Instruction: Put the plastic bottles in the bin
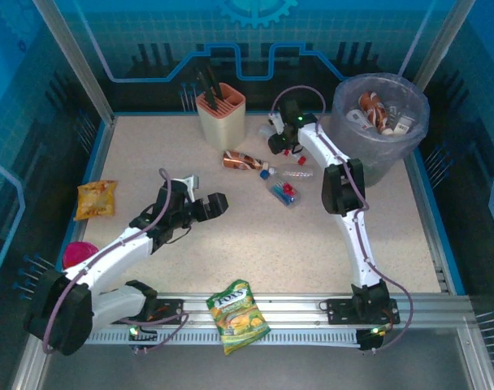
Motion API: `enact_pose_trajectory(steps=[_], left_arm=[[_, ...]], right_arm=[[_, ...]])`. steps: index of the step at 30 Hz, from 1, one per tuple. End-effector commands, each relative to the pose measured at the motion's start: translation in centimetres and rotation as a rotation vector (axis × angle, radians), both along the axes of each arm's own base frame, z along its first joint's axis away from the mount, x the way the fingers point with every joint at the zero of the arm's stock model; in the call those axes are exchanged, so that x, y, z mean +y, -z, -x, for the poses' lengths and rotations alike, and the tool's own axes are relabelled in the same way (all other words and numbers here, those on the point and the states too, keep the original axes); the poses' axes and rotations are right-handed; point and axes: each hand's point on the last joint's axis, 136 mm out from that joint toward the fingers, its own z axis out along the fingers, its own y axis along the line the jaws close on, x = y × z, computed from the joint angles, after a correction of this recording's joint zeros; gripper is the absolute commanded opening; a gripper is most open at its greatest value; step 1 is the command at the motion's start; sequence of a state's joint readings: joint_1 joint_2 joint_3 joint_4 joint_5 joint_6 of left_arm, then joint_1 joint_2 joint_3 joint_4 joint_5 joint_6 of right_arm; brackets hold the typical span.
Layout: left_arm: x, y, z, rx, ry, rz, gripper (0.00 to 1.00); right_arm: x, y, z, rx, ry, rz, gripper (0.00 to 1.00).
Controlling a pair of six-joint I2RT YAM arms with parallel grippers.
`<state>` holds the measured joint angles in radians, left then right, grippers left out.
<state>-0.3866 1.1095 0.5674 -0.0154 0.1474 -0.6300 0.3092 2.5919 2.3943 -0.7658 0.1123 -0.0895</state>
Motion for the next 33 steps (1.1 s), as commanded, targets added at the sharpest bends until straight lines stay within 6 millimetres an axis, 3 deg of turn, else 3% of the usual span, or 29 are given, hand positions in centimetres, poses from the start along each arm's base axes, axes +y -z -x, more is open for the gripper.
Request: enact_pose_trajectory(steps=[1, 6, 12, 14, 22, 28, 33], left_arm=[[-0.2, 0.1, -0.2, 0.006, 0.013, 0.019, 0.99], [-0.4, -0.2, -0.4, 0.000, 0.018, 0.024, 0.99], [-0.4, -0.4, -0.4, -0.001, 0.020, 0.023, 0.99], [-0.3, -0.3, -0.4, 0.001, 0.017, 0.021, 0.99], [-0.5, 0.1, -0.5, 0.011, 0.025, 0.023, 0.99], [-0.6, 0.1, -0.3, 0.014, 0.026, 0.032, 0.99], [-0.6, 0.5, -0.2, 0.017, 0.027, 0.035, 0.99]], right_arm=[[-0.7, -1.3, 0.1, -0.006, 0.020, -0.037, 0.55], [0.2, -4.6, 0.2, -0.052, 0.011, -0.096, 0.47], [0.7, -10.9, 0.7, -0.126, 0.000, -0.143, 0.46], [0.8, -13.4, 1.2, -0.163, -0.014, -0.158, 0.45], [0.8, -26.7, 5.4, -0.368, -0.067, -0.233, 0.44], [-2.7, -36.0, 9.6, -0.531, -0.033, -0.220, 0.44], [-9.3, -39.7, 11.8, -0.607, 0.101, -0.173, 0.44]])
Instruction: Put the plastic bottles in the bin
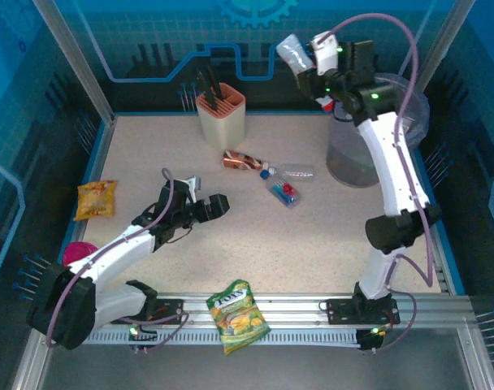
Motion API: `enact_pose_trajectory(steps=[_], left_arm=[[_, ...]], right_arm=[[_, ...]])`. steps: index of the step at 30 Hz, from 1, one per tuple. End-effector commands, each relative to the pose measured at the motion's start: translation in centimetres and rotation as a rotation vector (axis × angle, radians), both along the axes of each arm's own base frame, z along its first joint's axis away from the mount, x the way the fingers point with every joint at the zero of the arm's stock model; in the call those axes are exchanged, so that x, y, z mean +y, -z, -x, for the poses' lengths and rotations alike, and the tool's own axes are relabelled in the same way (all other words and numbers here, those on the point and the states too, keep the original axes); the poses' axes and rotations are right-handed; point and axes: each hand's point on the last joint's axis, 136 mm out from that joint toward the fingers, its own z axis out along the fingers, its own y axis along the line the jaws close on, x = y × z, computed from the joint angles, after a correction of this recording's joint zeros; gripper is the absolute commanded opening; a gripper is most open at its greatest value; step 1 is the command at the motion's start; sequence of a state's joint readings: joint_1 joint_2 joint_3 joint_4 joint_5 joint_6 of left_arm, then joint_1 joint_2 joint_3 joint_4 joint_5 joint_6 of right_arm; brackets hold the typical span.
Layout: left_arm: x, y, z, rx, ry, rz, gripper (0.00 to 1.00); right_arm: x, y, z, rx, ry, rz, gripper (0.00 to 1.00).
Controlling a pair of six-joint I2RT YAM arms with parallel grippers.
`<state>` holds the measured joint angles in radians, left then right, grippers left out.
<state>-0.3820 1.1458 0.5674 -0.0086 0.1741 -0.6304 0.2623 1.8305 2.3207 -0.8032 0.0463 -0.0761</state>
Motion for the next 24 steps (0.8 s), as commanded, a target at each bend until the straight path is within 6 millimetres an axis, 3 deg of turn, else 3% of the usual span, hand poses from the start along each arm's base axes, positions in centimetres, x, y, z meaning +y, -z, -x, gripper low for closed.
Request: enact_pose_trajectory(steps=[1, 6, 14, 17, 24], left_arm=[[-0.3, -0.4, -0.3, -0.015, 0.010, 0.032, 0.99], [-0.6, -0.2, -0.5, -0.010, 0.017, 0.038, 0.99], [-0.7, 0.2, -0.4, 0.000, 0.024, 0.045, 0.99], [-0.6, 0.0, -0.2, -0.003, 0.023, 0.041, 0.99], [-0.6, 0.1, -0.3, 0.000, 0.018, 0.040, 0.99]], right_arm=[[-6.2, -0.7, 1.3, 0.015, 0.150, 0.027, 0.44], [-13.9, 0.1, 2.3, 0.066, 0.334, 0.008, 0.44], [-21.7, 7.6, 1.4, 0.312, 0.503, 0.031, 0.45], [-23.1, 10.2, 0.7, 0.386, 0.528, -0.006, 0.45], [-22.9, 15.1, -0.3, 0.555, 0.529, -0.059, 0.54]])
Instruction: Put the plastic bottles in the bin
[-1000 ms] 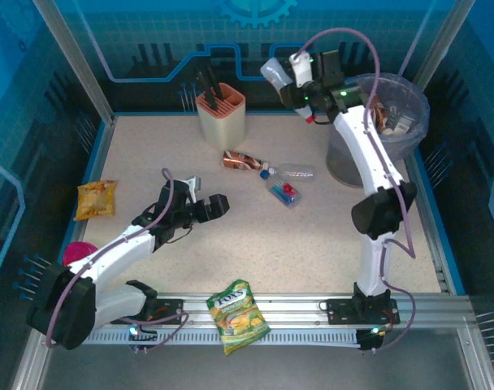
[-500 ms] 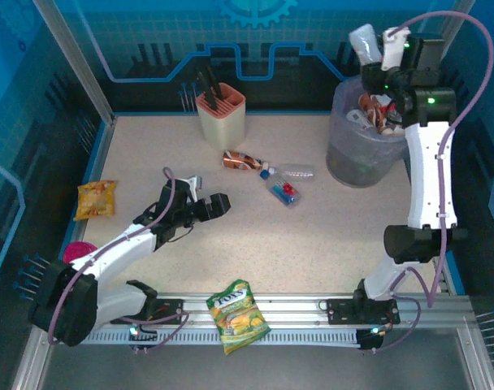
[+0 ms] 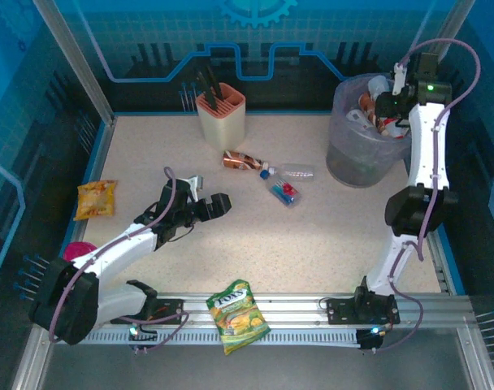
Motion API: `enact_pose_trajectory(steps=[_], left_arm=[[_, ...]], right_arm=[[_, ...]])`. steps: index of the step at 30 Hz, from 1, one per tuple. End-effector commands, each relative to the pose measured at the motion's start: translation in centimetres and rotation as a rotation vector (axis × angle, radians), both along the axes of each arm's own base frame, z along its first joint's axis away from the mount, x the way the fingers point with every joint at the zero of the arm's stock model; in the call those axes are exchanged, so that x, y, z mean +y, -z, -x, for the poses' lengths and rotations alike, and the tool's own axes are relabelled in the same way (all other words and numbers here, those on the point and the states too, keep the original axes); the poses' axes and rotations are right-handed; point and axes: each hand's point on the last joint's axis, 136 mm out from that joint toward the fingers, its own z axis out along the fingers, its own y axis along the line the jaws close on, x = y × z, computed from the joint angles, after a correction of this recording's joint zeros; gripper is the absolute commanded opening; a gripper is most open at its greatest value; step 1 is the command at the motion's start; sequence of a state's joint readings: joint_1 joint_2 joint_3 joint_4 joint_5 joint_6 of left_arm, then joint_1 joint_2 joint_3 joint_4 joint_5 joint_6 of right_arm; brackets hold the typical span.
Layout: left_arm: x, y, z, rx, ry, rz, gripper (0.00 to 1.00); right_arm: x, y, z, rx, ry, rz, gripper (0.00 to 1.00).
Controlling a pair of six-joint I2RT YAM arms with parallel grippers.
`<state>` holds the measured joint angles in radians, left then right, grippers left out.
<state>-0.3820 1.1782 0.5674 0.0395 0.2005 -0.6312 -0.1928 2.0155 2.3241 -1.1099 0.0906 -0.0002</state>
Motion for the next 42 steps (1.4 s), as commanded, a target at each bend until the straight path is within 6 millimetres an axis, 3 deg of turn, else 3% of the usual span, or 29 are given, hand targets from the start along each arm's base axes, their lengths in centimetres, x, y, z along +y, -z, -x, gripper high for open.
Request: enact_pose_trajectory(steps=[1, 6, 14, 17, 21, 25, 29, 34, 42], left_arm=[[0.0, 0.0, 0.1, 0.009, -0.002, 0.019, 0.99], [0.1, 0.0, 0.1, 0.010, -0.003, 0.015, 0.99], [-0.1, 0.2, -0.1, 0.014, 0.001, 0.022, 0.99], [-0.2, 0.3, -0.1, 0.013, 0.003, 0.025, 0.99], [-0.2, 0.2, -0.1, 0.012, 0.005, 0.025, 0.99], [-0.1, 0.1, -0.1, 0.007, 0.004, 0.021, 0.99], [-0.1, 0.0, -0.1, 0.007, 0.002, 0.024, 0.99], [0.0, 0.1, 0.1, 0.009, 0.003, 0.018, 0.99], [0.0, 0.2, 0.2, 0.011, 0.002, 0.017, 0.99]], right_arm=[[0.4, 0.7, 0.9, 0.060, 0.023, -0.057, 0.56], [0.5, 1.0, 0.7, 0.066, 0.033, -0.070, 0.75], [1.1, -4.7, 1.4, -0.088, 0.020, -0.053, 0.86], [1.2, -5.6, 1.2, -0.123, 0.013, -0.052, 0.85], [1.5, -5.2, 0.2, -0.130, 0.001, -0.057, 0.79], [2.3, -5.1, -1.0, -0.165, -0.025, -0.091, 0.69], [4.4, -3.9, -1.7, -0.146, -0.077, -0.140, 0.62], [5.8, -0.4, -2.1, -0.068, -0.103, -0.163, 0.53], [6.5, 3.8, -2.3, -0.008, -0.097, -0.156, 0.51]])
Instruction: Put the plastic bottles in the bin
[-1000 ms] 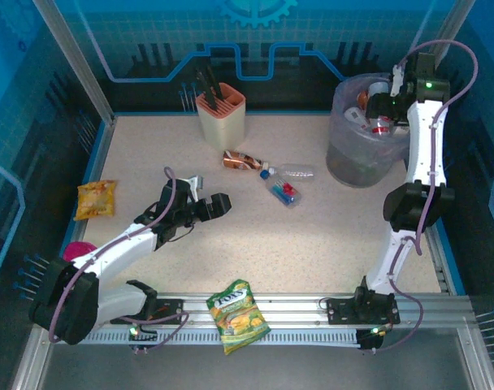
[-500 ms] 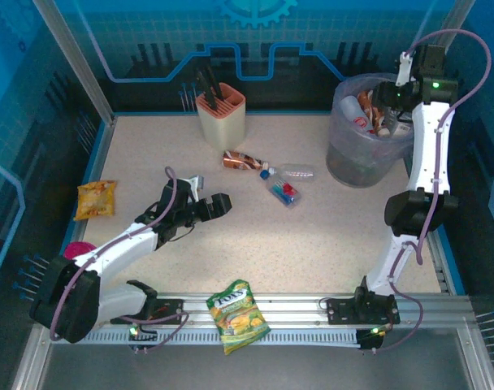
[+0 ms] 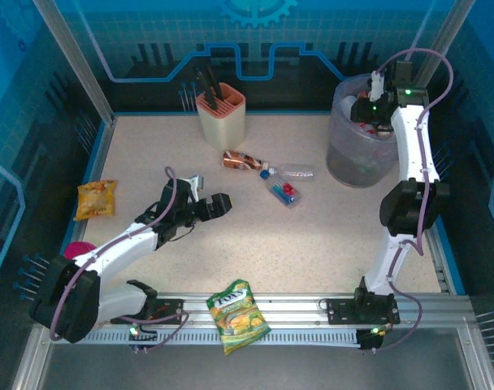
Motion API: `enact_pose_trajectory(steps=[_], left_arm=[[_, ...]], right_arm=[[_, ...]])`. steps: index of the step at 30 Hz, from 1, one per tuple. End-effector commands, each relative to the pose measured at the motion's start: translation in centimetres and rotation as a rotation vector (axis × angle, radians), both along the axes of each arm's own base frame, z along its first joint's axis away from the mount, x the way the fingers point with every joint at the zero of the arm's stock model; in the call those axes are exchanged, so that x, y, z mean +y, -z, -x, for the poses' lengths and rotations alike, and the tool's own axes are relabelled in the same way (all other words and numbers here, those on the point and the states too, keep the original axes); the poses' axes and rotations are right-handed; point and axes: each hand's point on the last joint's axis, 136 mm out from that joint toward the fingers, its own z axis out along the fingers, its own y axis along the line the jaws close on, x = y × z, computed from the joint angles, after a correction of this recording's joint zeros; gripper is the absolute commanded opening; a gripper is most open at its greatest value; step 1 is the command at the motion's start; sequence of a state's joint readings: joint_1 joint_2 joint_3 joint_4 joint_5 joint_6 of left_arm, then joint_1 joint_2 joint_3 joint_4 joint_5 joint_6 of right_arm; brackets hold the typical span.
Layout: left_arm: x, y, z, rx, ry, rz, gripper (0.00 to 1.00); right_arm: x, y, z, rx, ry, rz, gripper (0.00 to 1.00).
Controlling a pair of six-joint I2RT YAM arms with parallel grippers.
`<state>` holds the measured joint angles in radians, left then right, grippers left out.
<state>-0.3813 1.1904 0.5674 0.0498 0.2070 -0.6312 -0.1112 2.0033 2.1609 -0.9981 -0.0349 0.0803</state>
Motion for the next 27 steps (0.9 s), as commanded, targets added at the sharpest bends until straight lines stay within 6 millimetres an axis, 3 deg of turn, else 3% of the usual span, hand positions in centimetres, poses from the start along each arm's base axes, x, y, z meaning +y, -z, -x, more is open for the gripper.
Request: enact_pose_trajectory(steps=[1, 4, 8, 11, 16, 21, 27], left_arm=[[0.2, 0.0, 0.3, 0.008, -0.003, 0.014, 0.99], [0.2, 0.1, 0.4, 0.010, -0.001, 0.014, 0.99], [0.2, 0.1, 0.5, 0.007, -0.002, 0.015, 0.99], [0.2, 0.3, 0.6, 0.006, 0.000, 0.017, 0.99], [0.2, 0.2, 1.1, 0.017, 0.006, 0.020, 0.99], [0.5, -1.0, 1.1, -0.007, 0.005, 0.007, 0.99], [0.7, -1.1, 1.0, -0.003, 0.003, -0.011, 0.99]], right_arm=[[0.2, 0.1, -0.9, -0.028, 0.005, -0.001, 0.51], [-0.2, -0.7, -1.0, -0.045, 0.017, 0.006, 0.51], [-0.4, -4.1, -0.8, -0.126, 0.020, 0.016, 0.54], [-0.2, -7.1, -0.2, -0.192, 0.017, 0.013, 0.65], [0.3, -10.5, 1.6, -0.250, 0.012, 0.001, 0.85], [1.5, -13.0, 3.8, -0.287, -0.003, 0.001, 1.00], [5.2, -14.8, 5.9, -0.333, -0.090, 0.036, 1.00]])
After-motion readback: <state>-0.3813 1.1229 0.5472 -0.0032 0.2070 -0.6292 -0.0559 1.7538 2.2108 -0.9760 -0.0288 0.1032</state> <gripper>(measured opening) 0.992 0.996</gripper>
